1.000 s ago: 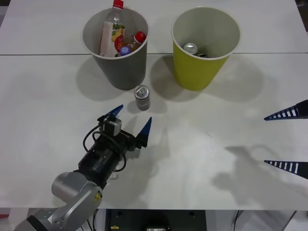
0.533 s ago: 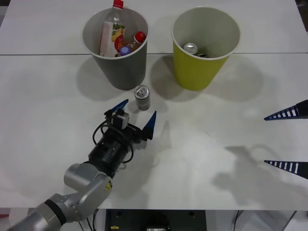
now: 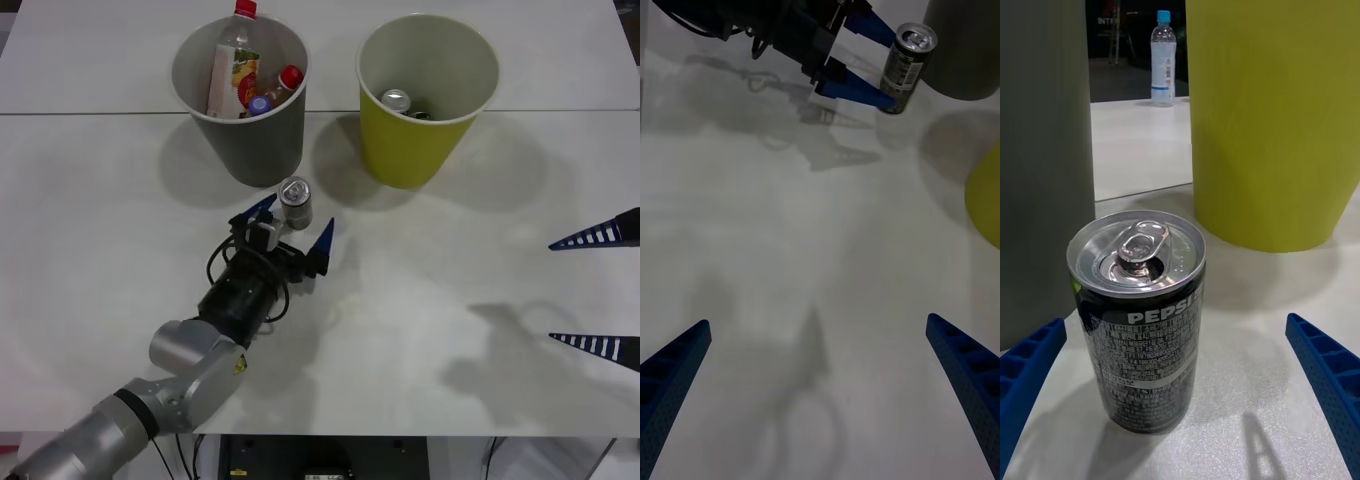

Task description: Put the can into the green bin and the plastic bottle into the gray bin

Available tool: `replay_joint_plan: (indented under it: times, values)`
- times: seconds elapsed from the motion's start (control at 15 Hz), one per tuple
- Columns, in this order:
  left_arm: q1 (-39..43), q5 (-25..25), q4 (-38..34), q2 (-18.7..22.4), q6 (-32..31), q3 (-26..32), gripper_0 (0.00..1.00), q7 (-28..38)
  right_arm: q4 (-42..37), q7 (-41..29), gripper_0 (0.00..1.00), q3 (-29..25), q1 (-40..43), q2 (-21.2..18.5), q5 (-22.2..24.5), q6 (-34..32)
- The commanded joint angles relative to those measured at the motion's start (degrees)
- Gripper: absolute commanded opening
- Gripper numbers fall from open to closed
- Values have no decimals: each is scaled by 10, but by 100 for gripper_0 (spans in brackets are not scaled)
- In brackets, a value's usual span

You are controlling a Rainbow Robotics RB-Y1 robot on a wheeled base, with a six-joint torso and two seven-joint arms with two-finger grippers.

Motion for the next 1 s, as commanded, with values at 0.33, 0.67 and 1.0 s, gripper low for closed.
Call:
replay_joint_plan:
  times: [0.33, 0.67, 1.0]
  values:
    - [-40, 3, 43, -15, 0, 0, 100, 4, 0, 0, 100, 0, 0, 0, 0, 0]
    - [-47, 5, 52, -18, -2, 0, 100, 4, 0, 0, 100, 0, 0, 0, 0, 0]
    - [-48, 5, 52, -18, -2, 0, 0, 1, 0, 0, 100, 0, 0, 0, 0, 0]
